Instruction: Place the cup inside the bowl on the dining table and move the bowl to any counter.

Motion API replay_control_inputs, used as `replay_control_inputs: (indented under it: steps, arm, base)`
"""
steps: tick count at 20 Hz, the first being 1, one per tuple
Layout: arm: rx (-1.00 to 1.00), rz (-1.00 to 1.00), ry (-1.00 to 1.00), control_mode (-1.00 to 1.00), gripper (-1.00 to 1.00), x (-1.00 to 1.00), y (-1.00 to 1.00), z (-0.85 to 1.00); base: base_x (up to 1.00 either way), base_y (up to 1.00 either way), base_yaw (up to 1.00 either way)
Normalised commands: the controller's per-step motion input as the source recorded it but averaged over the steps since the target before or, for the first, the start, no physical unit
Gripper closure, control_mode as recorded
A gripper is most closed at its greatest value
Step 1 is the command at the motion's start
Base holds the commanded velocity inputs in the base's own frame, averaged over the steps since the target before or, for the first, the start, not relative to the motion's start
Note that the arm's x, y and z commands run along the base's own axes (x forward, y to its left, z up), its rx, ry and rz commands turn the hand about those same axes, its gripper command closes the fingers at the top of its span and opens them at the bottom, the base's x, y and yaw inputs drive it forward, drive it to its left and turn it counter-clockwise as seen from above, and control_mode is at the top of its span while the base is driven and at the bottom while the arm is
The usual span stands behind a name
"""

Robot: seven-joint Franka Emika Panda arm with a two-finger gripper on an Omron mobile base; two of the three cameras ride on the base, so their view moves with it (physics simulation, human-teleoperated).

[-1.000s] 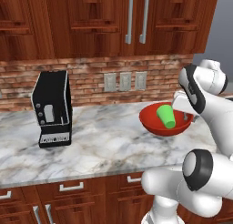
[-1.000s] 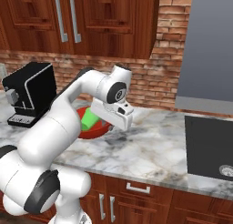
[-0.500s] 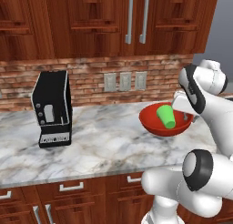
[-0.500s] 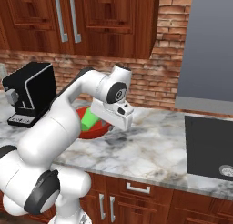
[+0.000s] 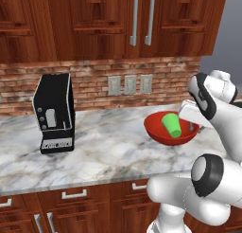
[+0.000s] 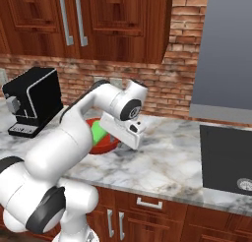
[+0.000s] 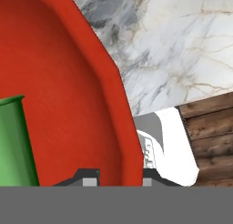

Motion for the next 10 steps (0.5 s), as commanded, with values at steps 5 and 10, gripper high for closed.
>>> replay_control_inputs:
  steps: [5,10]
  arm:
    - [0.03,0.0,0.0,-1.0,1.0,0.04,-0.01,-0.07]
    - [0.0,0.0,0.0,-1.0,1.0,0.14,0.0,-0.02]
  base:
    - [0.0,0.0,0.0]
    - [0.0,0.0,0.0]
